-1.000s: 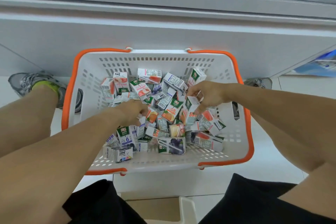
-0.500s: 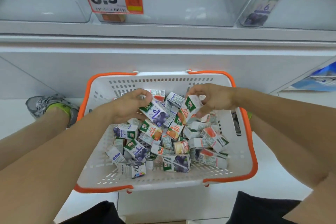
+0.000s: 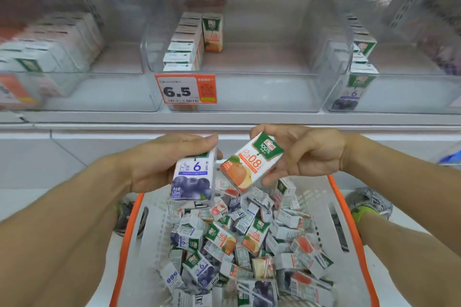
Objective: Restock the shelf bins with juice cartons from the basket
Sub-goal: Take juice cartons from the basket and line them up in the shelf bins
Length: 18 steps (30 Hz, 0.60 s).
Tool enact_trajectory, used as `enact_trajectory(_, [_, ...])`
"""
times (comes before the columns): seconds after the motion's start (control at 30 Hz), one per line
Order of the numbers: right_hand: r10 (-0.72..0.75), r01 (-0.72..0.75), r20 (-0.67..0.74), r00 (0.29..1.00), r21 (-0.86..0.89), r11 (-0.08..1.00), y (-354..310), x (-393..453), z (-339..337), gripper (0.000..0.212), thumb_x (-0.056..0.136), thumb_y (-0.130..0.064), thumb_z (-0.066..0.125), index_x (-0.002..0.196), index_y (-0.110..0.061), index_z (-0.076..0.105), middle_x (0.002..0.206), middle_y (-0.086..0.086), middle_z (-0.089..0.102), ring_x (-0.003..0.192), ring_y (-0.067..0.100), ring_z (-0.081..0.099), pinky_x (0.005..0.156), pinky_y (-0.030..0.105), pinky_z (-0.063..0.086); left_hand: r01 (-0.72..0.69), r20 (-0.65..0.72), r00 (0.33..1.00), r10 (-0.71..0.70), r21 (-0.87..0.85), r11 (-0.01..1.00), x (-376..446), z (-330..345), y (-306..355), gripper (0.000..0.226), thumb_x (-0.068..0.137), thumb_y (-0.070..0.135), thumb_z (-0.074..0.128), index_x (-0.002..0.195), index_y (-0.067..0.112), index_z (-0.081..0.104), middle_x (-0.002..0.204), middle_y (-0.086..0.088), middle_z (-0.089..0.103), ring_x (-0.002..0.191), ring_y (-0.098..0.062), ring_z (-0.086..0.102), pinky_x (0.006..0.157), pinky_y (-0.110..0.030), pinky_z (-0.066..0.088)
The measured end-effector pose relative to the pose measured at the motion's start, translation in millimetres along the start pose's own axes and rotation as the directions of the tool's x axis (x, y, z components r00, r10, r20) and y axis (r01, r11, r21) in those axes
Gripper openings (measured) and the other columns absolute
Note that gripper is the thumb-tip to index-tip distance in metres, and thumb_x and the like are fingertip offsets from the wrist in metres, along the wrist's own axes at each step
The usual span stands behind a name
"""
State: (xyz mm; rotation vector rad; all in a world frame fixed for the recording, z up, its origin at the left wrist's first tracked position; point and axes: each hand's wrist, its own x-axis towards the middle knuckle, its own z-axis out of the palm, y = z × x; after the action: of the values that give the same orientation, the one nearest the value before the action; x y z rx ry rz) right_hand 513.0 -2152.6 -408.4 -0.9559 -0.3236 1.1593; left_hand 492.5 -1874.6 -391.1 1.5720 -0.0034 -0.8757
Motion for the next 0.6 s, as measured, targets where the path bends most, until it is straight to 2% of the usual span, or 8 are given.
enact_trajectory(0.07, [0.004, -0.004, -0.022, 1.000, 0.019, 1.000, -3.3, 7.6, 10.3, 0.040, 0.082, 0.016, 0.048, 0.114, -0.009, 0.046, 0.106, 0.020, 0.066, 0.098, 0.032, 0.068, 0.084, 0.042, 0.059, 0.000, 0.030, 1.000, -0.002, 0.060, 0.998, -4.5, -2.6, -3.2, 0.057, 0.065, 0.052, 0.081, 0.101, 0.009, 0.074, 0.097, -0.027, 0.071, 0.072, -0.029, 0.070, 0.068, -0.035, 0.057])
enact_trajectory(0.13, [0.013, -0.023, -0.158, 0.987, -0.060, 0.998, -4.9, 14.2, 18.5, 0.030, 0.086, 0.007, 0.055, 0.112, -0.008, 0.049, 0.103, 0.020, 0.068, 0.091, 0.031, 0.070, 0.074, 0.037, 0.061, 0.005, 0.057, 0.998, -0.013, 0.134, 0.991, -7.5, -4.8, -9.5, 0.063, 0.064, 0.052, 0.084, 0.107, 0.007, 0.072, 0.109, -0.029, 0.069, 0.093, -0.039, 0.067, 0.091, -0.052, 0.051])
enact_trajectory(0.17, [0.002, -0.031, -0.241, 0.971, -0.118, 0.992, -6.3, 16.9, 21.6, 0.031, 0.085, 0.003, 0.058, 0.113, -0.007, 0.050, 0.101, 0.020, 0.069, 0.088, 0.030, 0.071, 0.071, 0.036, 0.061, 0.000, 0.071, 0.997, -0.013, 0.186, 0.982, -9.3, -6.3, -11.1, 0.061, 0.067, 0.051, 0.082, 0.107, 0.007, 0.072, 0.108, -0.028, 0.069, 0.094, -0.040, 0.066, 0.092, -0.054, 0.048])
enact_trajectory(0.23, [-0.034, -0.032, -0.344, 0.938, -0.184, 0.982, -13.5, 19.6, 27.2, 0.039, 0.081, 0.001, 0.063, 0.117, -0.007, 0.050, 0.098, 0.018, 0.070, 0.085, 0.028, 0.070, 0.068, 0.034, 0.061, -0.039, 0.051, 0.998, 0.026, 0.261, 0.965, -9.9, -12.4, -9.8, 0.055, 0.070, 0.051, 0.079, 0.103, 0.008, 0.072, 0.099, -0.023, 0.071, 0.083, -0.031, 0.065, 0.080, -0.045, 0.048])
enact_trajectory(0.37, [-0.253, 0.139, -0.442, 0.861, -0.274, 0.952, -52.4, 21.3, 43.1, 0.041, 0.080, 0.006, 0.068, 0.116, -0.008, 0.055, 0.094, 0.016, 0.069, 0.076, 0.025, 0.069, 0.064, 0.031, 0.060, -0.133, -0.096, 0.984, 0.149, 0.152, 0.979, -15.1, -30.0, 3.9, 0.061, 0.057, 0.052, 0.084, 0.100, 0.008, 0.075, 0.094, -0.022, 0.073, 0.080, -0.027, 0.071, 0.070, -0.033, 0.060])
enact_trajectory(0.43, [-0.429, 0.269, -0.506, 0.748, -0.359, 0.894, -76.4, 27.7, 50.2, 0.047, 0.075, 0.003, 0.067, 0.119, -0.008, 0.055, 0.093, 0.013, 0.068, 0.074, 0.024, 0.068, 0.063, 0.031, 0.059, -0.197, -0.181, 0.963, 0.201, 0.040, 0.980, -15.4, -41.2, 10.1, 0.079, 0.038, 0.055, 0.092, 0.096, 0.004, 0.075, 0.090, -0.020, 0.075, 0.073, -0.024, 0.071, 0.062, -0.030, 0.059])
enact_trajectory(0.5, [-0.588, 0.373, -0.530, 0.612, -0.462, 0.805, -97.0, 40.1, 49.6, 0.062, 0.071, 0.003, 0.069, 0.128, -0.008, 0.048, 0.095, 0.012, 0.068, 0.078, 0.026, 0.067, 0.065, 0.033, 0.060, -0.254, -0.247, 0.942, 0.226, -0.090, 0.963, -12.6, -48.9, 14.8, 0.083, 0.028, 0.052, 0.097, 0.091, 0.003, 0.076, 0.092, -0.021, 0.075, 0.072, -0.023, 0.072, 0.059, -0.028, 0.059])
enact_trajectory(0.6, [-0.762, 0.301, -0.545, 0.349, -0.705, 0.642, -121.8, 67.6, 32.9, 0.066, 0.072, 0.011, 0.077, 0.126, -0.007, 0.043, 0.096, 0.010, 0.070, 0.082, 0.020, 0.070, 0.068, 0.034, 0.061, -0.289, -0.280, 0.932, 0.230, -0.191, 0.938, -7.3, -50.4, 19.4, 0.063, 0.052, 0.034, 0.090, 0.100, -0.003, 0.072, 0.100, -0.027, 0.072, 0.075, -0.026, 0.071, 0.062, -0.031, 0.060])
